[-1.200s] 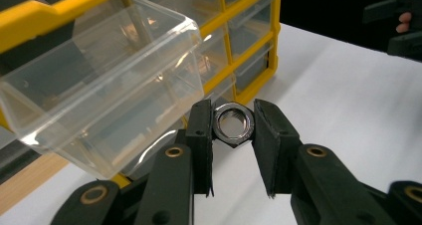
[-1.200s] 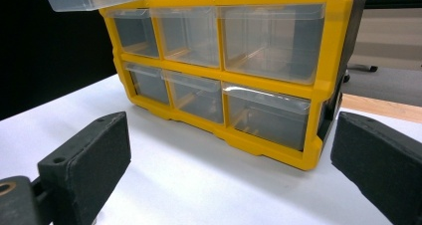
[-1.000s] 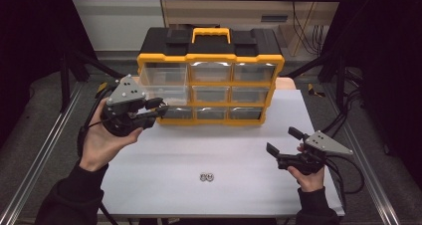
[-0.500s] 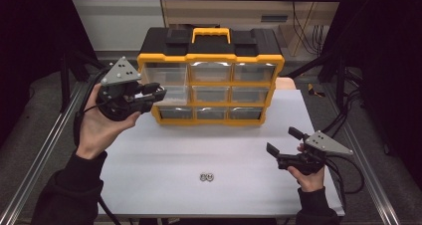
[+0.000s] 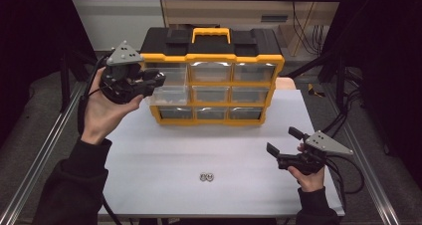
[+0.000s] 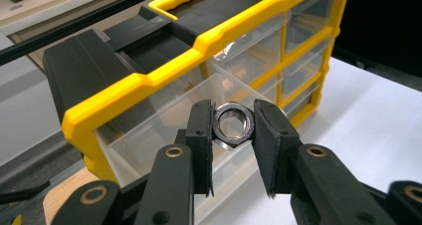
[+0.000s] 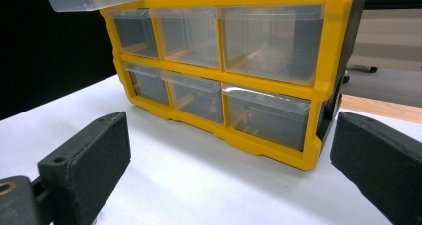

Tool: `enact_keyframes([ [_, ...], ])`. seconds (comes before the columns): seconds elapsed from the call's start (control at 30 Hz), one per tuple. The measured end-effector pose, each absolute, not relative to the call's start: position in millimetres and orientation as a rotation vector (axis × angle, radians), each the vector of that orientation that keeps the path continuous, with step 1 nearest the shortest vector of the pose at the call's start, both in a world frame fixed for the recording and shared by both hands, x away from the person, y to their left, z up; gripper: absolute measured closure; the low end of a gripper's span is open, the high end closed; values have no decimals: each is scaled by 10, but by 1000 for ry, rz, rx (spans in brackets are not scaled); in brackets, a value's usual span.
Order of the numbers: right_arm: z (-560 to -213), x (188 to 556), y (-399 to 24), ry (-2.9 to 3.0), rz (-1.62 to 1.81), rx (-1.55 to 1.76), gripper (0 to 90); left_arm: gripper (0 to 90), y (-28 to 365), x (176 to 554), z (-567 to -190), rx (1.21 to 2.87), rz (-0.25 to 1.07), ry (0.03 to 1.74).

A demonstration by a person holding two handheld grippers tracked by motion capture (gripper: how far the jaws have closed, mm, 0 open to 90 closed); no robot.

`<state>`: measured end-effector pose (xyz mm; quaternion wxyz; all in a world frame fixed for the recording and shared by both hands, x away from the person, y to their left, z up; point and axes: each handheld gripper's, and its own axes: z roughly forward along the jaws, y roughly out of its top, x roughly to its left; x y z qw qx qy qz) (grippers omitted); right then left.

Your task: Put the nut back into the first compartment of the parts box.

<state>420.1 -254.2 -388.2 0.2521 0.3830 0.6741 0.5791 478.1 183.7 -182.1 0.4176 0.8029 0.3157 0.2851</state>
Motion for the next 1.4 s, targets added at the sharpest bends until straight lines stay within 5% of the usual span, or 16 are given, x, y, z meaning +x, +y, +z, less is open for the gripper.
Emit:
enact_keyframes([
  [1.4,-3887,4206,-2541,1835,1570,1041,28,693,1949,5339,-2183,2114,731,971],
])
